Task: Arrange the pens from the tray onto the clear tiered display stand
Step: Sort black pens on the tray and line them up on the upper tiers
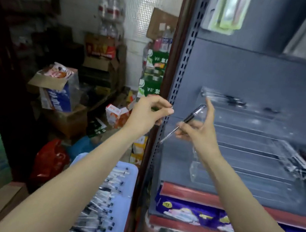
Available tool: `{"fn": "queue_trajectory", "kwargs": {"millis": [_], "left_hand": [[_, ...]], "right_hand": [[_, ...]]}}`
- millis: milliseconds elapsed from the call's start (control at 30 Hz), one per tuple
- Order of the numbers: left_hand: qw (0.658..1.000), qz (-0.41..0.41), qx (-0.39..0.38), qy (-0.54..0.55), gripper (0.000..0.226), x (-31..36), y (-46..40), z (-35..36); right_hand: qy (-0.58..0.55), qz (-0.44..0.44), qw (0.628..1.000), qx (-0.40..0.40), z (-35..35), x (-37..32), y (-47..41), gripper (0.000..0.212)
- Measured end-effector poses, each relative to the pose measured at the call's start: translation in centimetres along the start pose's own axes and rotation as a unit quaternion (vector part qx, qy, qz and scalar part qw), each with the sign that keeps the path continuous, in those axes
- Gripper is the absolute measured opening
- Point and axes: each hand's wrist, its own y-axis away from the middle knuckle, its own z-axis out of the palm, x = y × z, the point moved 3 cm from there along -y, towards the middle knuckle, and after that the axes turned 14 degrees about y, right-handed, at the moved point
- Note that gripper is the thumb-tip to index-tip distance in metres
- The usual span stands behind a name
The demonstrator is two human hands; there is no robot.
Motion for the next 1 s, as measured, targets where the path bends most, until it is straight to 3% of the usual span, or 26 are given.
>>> {"fn": "queue_trajectory", "kwargs": {"millis": [333,567,833,933,1000], "left_hand": [[0.978,0.066,-0.117,-0.161,0.041,2.2,-6.6,19.1],[0.950,0.077,-0.105,-0.284,0.037,1.0,-10.3,27.4],[0.935,0.097,-0.107,-0.323,0.013,0.4,-13.6,31.1],[0.940,0.104,-0.063,-0.318,0.005,0.2,-14.8,31.0],[0.937,0.094,-0.042,-0.335,0.006,0.0,-15.6,30.6]], "right_hand": [[0.003,-0.065,0.994,0.086,-20.2,2.4,-5.6,0.020],[-0.043,-0.059,0.991,0.109,-30.1,4.9,-8.9,0.018],[-0.092,-0.039,0.989,0.111,-34.0,7.1,-12.1,0.010],[-0.042,-0.032,0.993,0.105,-34.3,7.6,-13.6,0.008],[0.057,-0.025,0.990,0.123,-34.9,8.5,-14.7,0.007]]}}
